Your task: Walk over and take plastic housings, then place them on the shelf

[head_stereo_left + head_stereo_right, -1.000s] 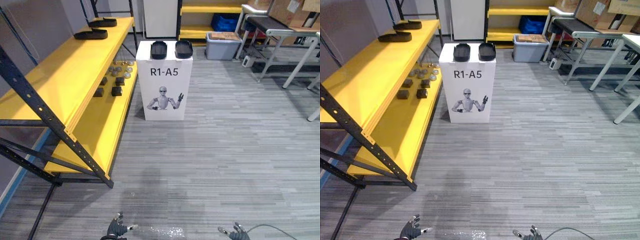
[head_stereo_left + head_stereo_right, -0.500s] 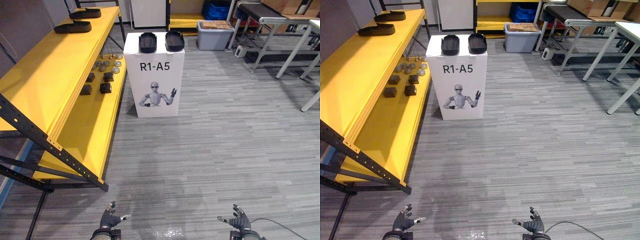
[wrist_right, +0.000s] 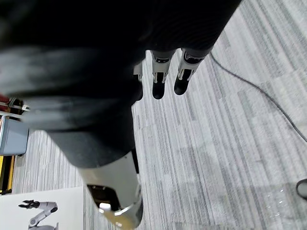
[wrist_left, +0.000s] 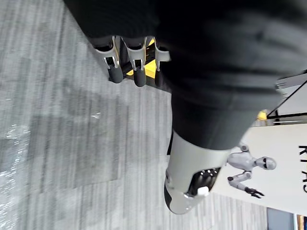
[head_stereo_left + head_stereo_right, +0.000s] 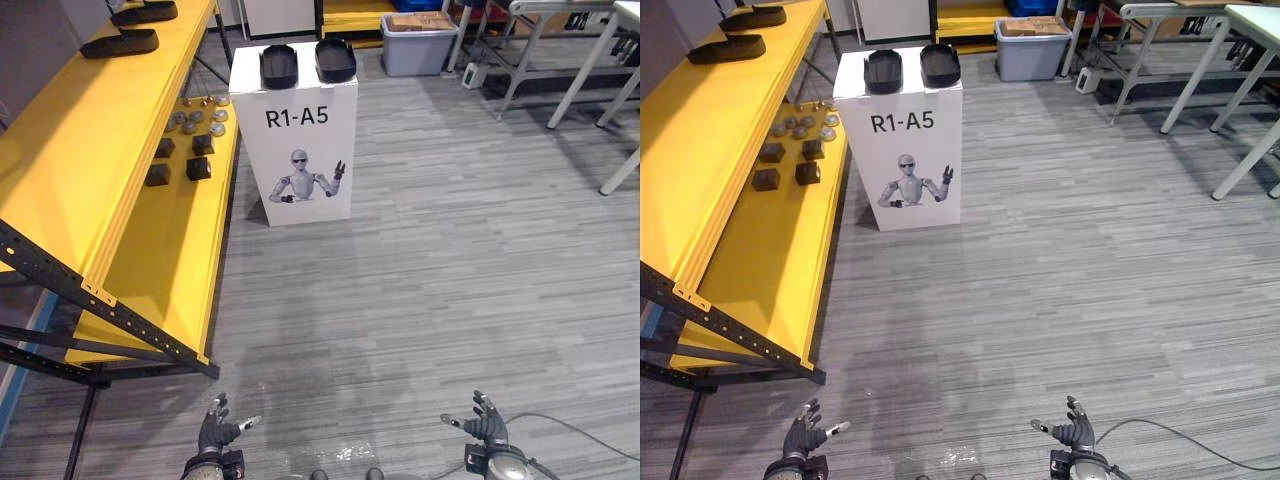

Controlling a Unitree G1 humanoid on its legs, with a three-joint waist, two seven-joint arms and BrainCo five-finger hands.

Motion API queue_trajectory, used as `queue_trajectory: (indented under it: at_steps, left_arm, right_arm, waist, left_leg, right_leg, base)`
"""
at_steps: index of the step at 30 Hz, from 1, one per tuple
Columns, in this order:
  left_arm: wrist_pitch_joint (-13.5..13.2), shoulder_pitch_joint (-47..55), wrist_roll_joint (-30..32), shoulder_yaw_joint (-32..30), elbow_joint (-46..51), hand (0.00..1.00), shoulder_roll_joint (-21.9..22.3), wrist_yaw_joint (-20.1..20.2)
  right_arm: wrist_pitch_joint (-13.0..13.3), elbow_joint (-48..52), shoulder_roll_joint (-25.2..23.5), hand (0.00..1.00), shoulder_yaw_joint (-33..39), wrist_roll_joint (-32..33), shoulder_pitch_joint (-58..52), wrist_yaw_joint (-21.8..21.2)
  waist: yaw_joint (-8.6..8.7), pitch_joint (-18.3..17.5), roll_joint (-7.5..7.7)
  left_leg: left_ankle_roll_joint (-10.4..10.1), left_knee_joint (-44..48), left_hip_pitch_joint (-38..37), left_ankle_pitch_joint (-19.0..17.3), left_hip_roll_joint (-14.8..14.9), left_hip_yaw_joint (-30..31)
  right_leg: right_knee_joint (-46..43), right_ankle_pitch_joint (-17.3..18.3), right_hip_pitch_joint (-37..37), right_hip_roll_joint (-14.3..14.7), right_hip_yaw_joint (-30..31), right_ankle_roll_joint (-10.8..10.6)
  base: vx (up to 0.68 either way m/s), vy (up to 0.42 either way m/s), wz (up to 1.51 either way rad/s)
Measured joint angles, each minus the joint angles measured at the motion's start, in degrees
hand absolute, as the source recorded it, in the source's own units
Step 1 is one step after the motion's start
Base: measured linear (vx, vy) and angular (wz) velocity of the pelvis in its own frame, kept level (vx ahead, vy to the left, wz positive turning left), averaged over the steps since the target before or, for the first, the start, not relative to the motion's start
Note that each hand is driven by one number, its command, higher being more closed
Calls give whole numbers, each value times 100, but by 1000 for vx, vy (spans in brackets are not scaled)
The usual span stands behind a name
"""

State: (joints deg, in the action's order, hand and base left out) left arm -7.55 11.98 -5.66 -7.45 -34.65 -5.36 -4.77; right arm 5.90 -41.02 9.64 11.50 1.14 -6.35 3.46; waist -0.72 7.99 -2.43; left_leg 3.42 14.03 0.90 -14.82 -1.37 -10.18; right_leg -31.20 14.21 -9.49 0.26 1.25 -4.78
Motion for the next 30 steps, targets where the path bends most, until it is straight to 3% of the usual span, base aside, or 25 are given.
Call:
queue_trajectory:
  at_steps: [1,3,5,7,8,9,10,11,12,14,15,16,19,20,23,24,25,26,27,28,30]
  left_arm:
    - [4,-61,-5,23,2,0,-30,-7]
    - [27,-42,-82,62,0,0,-31,-30]
    - [54,-68,-147,99,1,0,-38,-55]
    - [54,-190,-219,107,1,0,-21,-113]
    - [43,-257,-220,108,-3,0,-36,-144]
    - [43,-294,-217,126,-20,0,-70,-150]
    - [48,-342,-208,125,-82,0,-2,-156]
    - [37,-399,-209,121,-82,0,-3,-156]
    - [39,-447,-209,121,-86,0,53,-165]
    - [40,-454,-209,118,-78,0,209,-166]
    - [32,-381,-208,122,2,0,311,-158]
    - [23,-341,-210,125,72,0,348,-133]
    - [22,-273,-215,125,286,0,373,-130]
    - [22,-264,-217,125,290,0,381,-133]
    - [34,-146,-215,233,262,0,397,-130]
    - [35,-78,-214,235,253,0,458,-124]
    - [37,-52,-212,231,236,0,463,-124]
    - [48,-55,-211,219,150,0,416,-134]
    - [50,-63,-210,220,127,0,394,-139]
    - [61,-118,-206,210,84,0,409,-150]
    - [76,-169,-199,296,-3,0,427,-128]
  right_arm:
    - [-16,2,-26,0,-93,14,-14,1]
    - [-19,9,-52,0,-157,20,-13,0]
    - [-19,20,-47,0,-161,26,13,1]
    - [-20,18,5,0,-166,28,85,2]
    - [-19,22,51,0,-233,27,140,20]
    - [-18,48,101,0,-306,27,101,40]
    - [-31,50,184,0,-343,26,102,68]
    - [-27,157,162,0,-356,27,198,100]
    - [-21,253,168,0,-368,27,220,107]
    - [-21,376,149,0,-391,42,152,114]
    - [-16,502,97,0,-497,81,50,132]
    - [-5,678,-23,0,-536,195,-55,160]
    - [32,922,-236,0,-572,333,-37,222]
    - [36,875,-278,0,-582,401,-7,223]
    - [30,742,-314,0,-496,403,-31,222]
    - [33,614,-299,0,-354,404,22,231]
    - [31,508,-280,0,-276,404,71,243]
    - [12,351,-294,0,-249,404,108,257]
    - [1,338,-309,0,-253,403,97,258]
    - [-3,313,-299,0,-248,393,68,256]
    - [-21,152,-291,0,-217,380,97,252]
  waist:
    - [56,45,10]
    - [72,106,22]
    - [143,155,32]
    - [237,258,-62]
    - [275,280,-107]
    - [316,270,-80]
    - [312,226,-229]
    - [314,203,-243]
    - [324,216,-244]
    - [327,290,-236]
    - [274,329,-177]
    - [214,343,-162]
    - [11,384,-85]
    - [-62,390,-99]
    - [-155,454,-1]
    - [-183,448,-13]
    - [-191,429,-48]
    - [-279,398,-1]
    - [-312,375,95]
    - [-275,345,217]
    - [-283,350,241]
  left_leg:
    - [56,80,-100,-114,-44,108]
    - [53,159,-275,-311,-70,180]
    - [65,114,-511,-415,-40,323]
    - [-40,-55,-806,-468,158,452]
    - [-200,-178,-968,-493,285,533]
    - [-354,-188,-1070,-574,336,609]
    - [-477,-83,-1143,-634,530,689]
    - [-808,299,-946,-422,610,686]
    - [-851,763,-757,-155,602,692]
    - [-654,2137,-357,658,638,678]
    - [-639,3343,13,929,848,604]
    - [-617,4252,375,811,1141,341]
    - [-540,4719,1356,587,1489,-120]
    - [-571,4429,1762,458,1488,-202]
    - [-623,2361,1992,410,927,-296]
    - [-640,1025,1964,674,655,-231]
    - [-586,286,1976,1044,558,-140]
    - [-455,184,1869,1688,402,-58]
    - [-363,240,1889,1731,295,-47]
    - [-156,504,1992,1451,143,-79]
    - [-61,663,1707,1035,23,-135]
  right_leg:
    - [-957,100,-449,-101,-164,15]
    - [-1436,125,-832,-231,-333,2]
    - [-1223,125,-1132,-292,-499,3]
    - [-538,63,-1417,-219,-690,71]
    - [158,-201,-1553,-95,-760,253]
    - [658,-1015,-1552,-79,-832,432]
    - [568,-1252,-1517,26,-993,720]
    - [586,-1074,-1469,79,-1000,853]
    - [661,-1000,-1338,78,-998,879]
    - [1083,-906,-651,85,-993,922]
    - [1506,-898,-5,135,-966,931]
    - [1835,-846,583,182,-939,1011]
    - [2460,-752,1333,215,-732,1065]
    - [2645,-709,1542,211,-656,1028]
    - [2783,-447,2029,-32,-595,891]
    - [2859,-314,2168,-110,-508,781]
    - [2926,-212,2236,-108,-452,715]
    - [2944,-58,2353,-210,-312,652]
    - [2898,34,2344,-313,-280,666]
    - [2525,185,2225,-500,-209,566]
    - [988,224,1766,-637,-87,437]
  base:
    - [193,91,27]
    - [205,36,23]
    - [429,-22,35]
    - [466,-60,46]
    - [439,-83,43]
    - [734,-172,41]
    - [760,-192,22]
    - [774,-229,8]
    - [622,-196,4]
    - [602,-176,11]
    - [553,-137,5]
    - [526,-131,-4]
    - [460,-61,-28]
    - [483,21,-25]
    - [371,81,-15]
    - [376,141,-29]
    - [587,250,-50]
    - [503,224,-45]
    - [617,242,-32]
    - [512,186,-2]
    - [570,210,-3]
